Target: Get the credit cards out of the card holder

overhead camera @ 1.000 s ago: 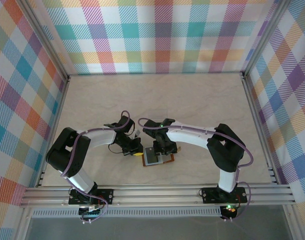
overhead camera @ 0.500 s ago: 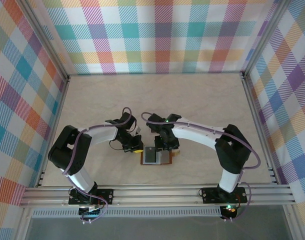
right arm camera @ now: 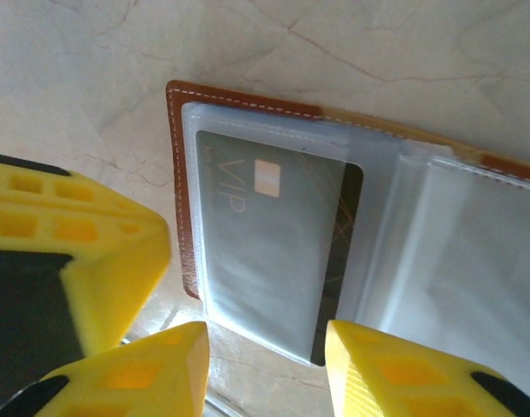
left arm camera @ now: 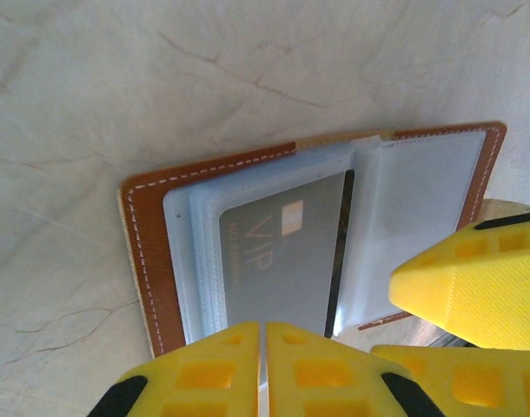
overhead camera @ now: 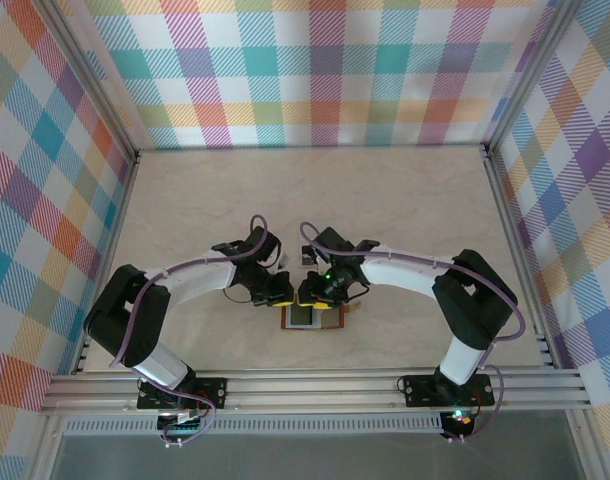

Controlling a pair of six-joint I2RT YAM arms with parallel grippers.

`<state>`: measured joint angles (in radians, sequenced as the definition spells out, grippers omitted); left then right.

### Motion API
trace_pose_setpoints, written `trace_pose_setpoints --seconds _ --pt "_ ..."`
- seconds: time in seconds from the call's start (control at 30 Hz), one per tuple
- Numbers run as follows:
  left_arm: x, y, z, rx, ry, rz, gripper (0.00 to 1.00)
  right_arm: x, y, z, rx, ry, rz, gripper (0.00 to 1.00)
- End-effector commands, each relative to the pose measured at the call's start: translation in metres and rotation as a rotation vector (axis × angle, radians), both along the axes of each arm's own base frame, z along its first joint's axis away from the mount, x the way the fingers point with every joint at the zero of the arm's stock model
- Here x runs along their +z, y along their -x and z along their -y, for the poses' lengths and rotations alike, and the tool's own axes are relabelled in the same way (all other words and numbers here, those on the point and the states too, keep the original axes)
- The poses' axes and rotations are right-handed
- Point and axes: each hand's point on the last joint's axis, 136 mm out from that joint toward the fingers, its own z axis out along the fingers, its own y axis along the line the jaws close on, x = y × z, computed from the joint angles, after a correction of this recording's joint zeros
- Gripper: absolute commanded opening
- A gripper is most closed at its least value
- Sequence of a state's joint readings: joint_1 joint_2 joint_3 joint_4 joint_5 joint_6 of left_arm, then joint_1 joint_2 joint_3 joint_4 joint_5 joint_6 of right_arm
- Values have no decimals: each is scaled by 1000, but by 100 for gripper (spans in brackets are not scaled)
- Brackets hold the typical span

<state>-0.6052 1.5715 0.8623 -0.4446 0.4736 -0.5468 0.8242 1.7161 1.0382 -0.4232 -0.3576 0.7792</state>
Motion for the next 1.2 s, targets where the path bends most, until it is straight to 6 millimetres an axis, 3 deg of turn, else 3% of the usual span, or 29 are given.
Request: trace_pose_setpoints --seconds 0.0,0.3,0.6,0.73,0.93,1.17 --pt "-12 7 4 13 10 -46 10 -3 -1 -13 4 -95 -26 39" --pt "-39 19 -14 -2 -105 -101 9 -24 0 -3 -5 -52 -36 34" --pt "-42 24 -23 0 -144 -103 9 -38 -2 24 -15 98 4 32" --pt "-37 22 -23 1 -147 -91 9 -29 -2 25 -5 91 24 32" --pt "-18 12 -17 3 -125 -51 10 1 -3 9 -2 -47 37 34" --pt "9 10 -2 -36 -111 -11 9 0 -12 16 -15 -56 35 33"
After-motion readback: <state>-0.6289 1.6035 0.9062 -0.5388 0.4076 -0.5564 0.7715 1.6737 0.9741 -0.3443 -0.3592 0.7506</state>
